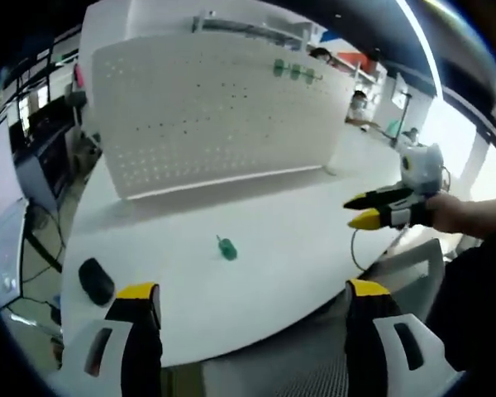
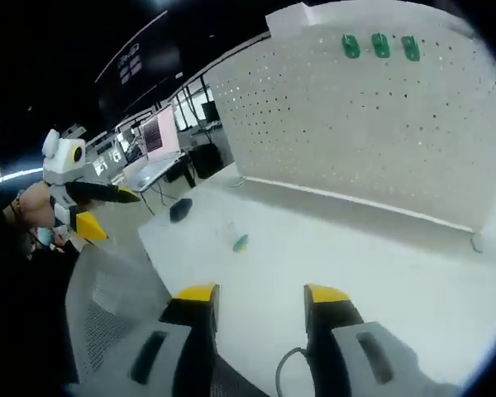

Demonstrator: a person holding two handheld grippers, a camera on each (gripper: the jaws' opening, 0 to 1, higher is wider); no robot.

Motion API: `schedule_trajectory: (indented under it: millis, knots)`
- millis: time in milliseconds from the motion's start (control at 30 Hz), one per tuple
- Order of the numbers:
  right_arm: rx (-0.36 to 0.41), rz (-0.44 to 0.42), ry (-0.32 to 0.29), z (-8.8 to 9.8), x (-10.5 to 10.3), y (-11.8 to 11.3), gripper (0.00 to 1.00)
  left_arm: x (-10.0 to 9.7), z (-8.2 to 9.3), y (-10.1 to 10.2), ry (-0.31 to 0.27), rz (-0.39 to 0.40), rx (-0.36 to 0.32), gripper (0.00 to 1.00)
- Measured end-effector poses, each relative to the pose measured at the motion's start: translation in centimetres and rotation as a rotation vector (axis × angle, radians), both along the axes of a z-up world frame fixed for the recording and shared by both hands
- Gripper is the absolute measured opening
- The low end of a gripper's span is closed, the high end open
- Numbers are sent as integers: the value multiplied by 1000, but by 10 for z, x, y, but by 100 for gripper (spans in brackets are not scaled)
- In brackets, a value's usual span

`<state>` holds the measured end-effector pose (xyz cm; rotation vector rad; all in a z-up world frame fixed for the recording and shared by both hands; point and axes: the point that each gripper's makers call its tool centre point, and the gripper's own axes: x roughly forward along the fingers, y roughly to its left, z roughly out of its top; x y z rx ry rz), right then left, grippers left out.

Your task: Insert the hook assembly into the mounting plate slot until the hook locks in place.

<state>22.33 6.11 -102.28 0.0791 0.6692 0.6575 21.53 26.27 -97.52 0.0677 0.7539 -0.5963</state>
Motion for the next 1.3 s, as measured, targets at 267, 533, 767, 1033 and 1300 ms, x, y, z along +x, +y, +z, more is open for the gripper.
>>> schedule_trajectory:
  millis: [267, 533, 767, 1033, 1300]
  knots:
    - [-26, 46, 45, -9, -17, 4, 39, -4, -7, 12, 19, 29, 9, 94]
    - [-36, 88, 78, -8, -26, 6, 40, -4, -15, 16, 42, 49, 0, 94]
    - [-40, 92, 82, -10, -15, 13, 38, -1, -22, 15, 58, 55, -10, 94]
    - [-57, 150, 93, -25, 3, 40, 38, 3, -31, 12, 94, 33, -5, 94]
    - [-72, 234, 91, -37, 29, 78, 36, 10, -32, 11, 107, 27, -12, 94]
